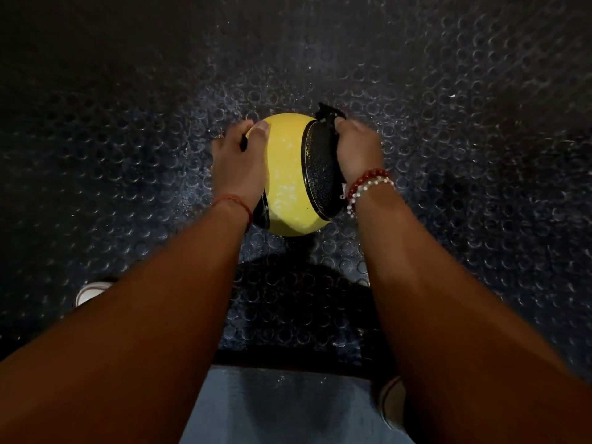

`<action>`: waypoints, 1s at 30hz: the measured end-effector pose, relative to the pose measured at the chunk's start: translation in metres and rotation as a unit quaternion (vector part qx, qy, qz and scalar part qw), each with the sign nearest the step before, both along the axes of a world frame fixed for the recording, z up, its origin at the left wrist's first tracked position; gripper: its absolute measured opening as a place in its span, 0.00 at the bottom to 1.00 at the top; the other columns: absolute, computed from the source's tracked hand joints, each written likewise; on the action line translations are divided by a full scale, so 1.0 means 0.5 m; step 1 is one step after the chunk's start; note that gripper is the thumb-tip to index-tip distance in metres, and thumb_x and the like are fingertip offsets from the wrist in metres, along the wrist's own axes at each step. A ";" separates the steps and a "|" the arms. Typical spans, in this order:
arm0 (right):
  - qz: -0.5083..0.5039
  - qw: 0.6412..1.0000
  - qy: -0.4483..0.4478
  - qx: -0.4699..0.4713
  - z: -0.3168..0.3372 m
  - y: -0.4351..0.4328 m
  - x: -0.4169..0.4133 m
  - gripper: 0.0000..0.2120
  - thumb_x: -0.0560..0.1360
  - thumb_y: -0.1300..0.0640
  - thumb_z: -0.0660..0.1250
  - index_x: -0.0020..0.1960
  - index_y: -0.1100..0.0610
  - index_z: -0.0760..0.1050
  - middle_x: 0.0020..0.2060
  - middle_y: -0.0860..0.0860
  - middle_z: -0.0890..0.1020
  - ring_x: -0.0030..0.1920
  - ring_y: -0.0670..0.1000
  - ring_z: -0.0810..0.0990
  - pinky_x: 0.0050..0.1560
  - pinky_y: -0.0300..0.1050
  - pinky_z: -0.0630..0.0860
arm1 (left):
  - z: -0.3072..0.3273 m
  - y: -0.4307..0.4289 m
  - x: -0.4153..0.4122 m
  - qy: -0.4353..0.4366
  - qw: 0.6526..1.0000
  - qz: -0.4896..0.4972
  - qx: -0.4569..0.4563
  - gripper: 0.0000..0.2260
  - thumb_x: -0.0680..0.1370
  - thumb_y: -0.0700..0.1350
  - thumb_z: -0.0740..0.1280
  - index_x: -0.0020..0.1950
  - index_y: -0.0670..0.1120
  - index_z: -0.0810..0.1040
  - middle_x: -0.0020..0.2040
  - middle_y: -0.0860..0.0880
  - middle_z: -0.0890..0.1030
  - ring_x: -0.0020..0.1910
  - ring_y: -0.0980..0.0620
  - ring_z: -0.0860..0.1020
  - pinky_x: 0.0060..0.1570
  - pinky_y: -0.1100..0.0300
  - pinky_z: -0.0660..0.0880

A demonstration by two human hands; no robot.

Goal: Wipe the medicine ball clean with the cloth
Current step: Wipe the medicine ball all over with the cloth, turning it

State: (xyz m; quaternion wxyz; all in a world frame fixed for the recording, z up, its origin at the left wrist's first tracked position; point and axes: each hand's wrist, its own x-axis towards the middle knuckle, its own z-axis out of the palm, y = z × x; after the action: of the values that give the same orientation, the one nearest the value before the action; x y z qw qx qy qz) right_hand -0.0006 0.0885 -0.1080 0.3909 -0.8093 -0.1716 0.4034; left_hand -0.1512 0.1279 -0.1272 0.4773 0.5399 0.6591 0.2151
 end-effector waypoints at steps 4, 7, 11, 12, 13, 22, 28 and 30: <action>-0.076 0.995 0.064 -0.032 -0.023 -0.032 -0.009 0.14 0.76 0.49 0.59 0.44 0.57 0.78 0.56 0.55 0.80 0.56 0.55 0.77 0.63 0.51 0.71 | 0.005 0.001 0.004 0.011 1.000 0.005 0.005 0.18 0.81 0.58 0.60 0.68 0.54 0.76 0.66 0.48 0.70 0.57 0.54 0.71 0.56 0.58 0.64; -0.154 0.984 0.083 -0.030 -0.025 -0.055 -0.044 0.17 0.76 0.45 0.57 0.55 0.55 0.77 0.56 0.50 0.77 0.56 0.52 0.75 0.63 0.48 0.69 | 0.008 -0.001 0.004 0.017 1.000 0.003 0.006 0.17 0.82 0.58 0.59 0.68 0.54 0.76 0.65 0.49 0.70 0.56 0.54 0.71 0.56 0.59 0.64; -0.181 0.982 -0.049 0.024 -0.005 -0.067 -0.109 0.18 0.80 0.47 0.56 0.65 0.52 0.72 0.59 0.47 0.72 0.56 0.48 0.72 0.59 0.46 0.69 | 0.014 -0.004 0.007 0.033 0.999 -0.007 0.013 0.17 0.82 0.57 0.59 0.67 0.54 0.76 0.66 0.49 0.70 0.55 0.55 0.70 0.55 0.61 0.62; -0.155 0.982 -0.095 0.042 0.006 -0.067 -0.123 0.18 0.79 0.47 0.56 0.66 0.50 0.72 0.62 0.47 0.72 0.59 0.49 0.72 0.61 0.49 0.70 | 0.015 -0.004 0.008 0.035 0.999 -0.010 0.013 0.17 0.82 0.57 0.59 0.68 0.54 0.76 0.66 0.49 0.70 0.55 0.55 0.69 0.55 0.61 0.62; -0.120 0.982 -0.135 0.057 0.007 -0.066 -0.131 0.18 0.79 0.47 0.56 0.66 0.48 0.72 0.65 0.48 0.71 0.62 0.50 0.71 0.62 0.51 0.70 | 0.015 -0.005 0.007 0.033 0.999 -0.012 0.013 0.17 0.82 0.57 0.59 0.68 0.54 0.76 0.66 0.49 0.70 0.54 0.56 0.69 0.54 0.62 0.62; 0.053 0.995 -0.073 0.050 0.013 0.005 -0.027 0.13 0.79 0.51 0.59 0.39 0.51 0.77 0.40 0.49 0.79 0.41 0.48 0.76 0.43 0.43 0.72 | 0.014 -0.003 -0.009 0.010 1.000 -0.020 0.004 0.17 0.83 0.57 0.58 0.69 0.53 0.75 0.67 0.48 0.69 0.58 0.54 0.70 0.57 0.60 0.63; -0.119 0.986 0.119 -0.015 -0.057 -0.005 0.003 0.25 0.66 0.45 0.65 0.56 0.60 0.79 0.53 0.54 0.82 0.54 0.56 0.80 0.62 0.52 0.73 | 0.014 -0.003 -0.006 0.014 1.000 -0.007 0.001 0.16 0.82 0.57 0.59 0.67 0.54 0.75 0.65 0.48 0.70 0.58 0.53 0.70 0.58 0.60 0.64; -0.162 0.974 0.154 -0.025 -0.059 -0.024 -0.009 0.26 0.63 0.44 0.64 0.54 0.59 0.79 0.54 0.55 0.82 0.54 0.57 0.80 0.62 0.54 0.73 | 0.012 0.000 -0.005 0.009 1.000 0.001 0.002 0.16 0.82 0.57 0.59 0.65 0.53 0.76 0.65 0.47 0.71 0.57 0.52 0.71 0.60 0.57 0.67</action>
State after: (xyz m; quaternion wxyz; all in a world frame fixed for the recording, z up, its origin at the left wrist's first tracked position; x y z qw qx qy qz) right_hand -0.0049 0.0767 -0.1374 0.4525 -0.7642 0.0346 0.4582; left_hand -0.1537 0.1280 -0.1212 0.4698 0.5426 0.6633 0.2119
